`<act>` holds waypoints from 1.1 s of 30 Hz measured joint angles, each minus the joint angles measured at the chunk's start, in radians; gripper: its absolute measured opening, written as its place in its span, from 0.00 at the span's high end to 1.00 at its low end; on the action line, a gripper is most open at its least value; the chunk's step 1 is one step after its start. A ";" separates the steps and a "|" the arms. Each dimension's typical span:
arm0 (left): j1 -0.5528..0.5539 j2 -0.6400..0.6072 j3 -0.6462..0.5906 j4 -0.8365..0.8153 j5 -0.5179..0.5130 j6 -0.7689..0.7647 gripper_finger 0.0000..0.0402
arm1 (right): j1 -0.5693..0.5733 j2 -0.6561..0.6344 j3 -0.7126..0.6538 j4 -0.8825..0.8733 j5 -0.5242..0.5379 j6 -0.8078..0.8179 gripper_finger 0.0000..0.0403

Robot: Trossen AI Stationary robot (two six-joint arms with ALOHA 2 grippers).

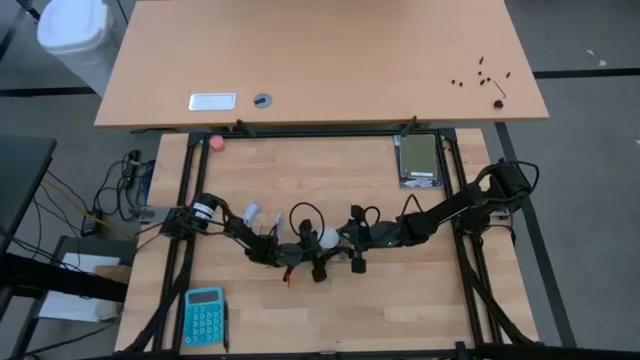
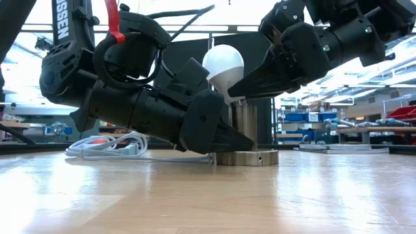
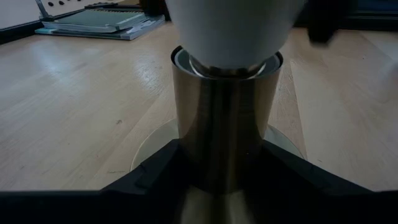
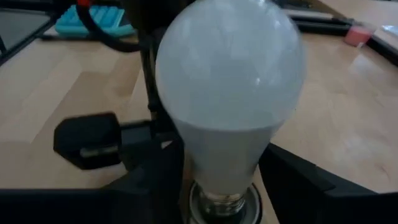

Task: Screw lightbulb
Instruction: Insert the lightbulb into the lamp holder

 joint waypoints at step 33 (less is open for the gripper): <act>0.000 0.000 0.000 -0.011 0.004 0.000 0.49 | -0.020 0.112 -0.007 0.230 -0.045 -0.042 0.45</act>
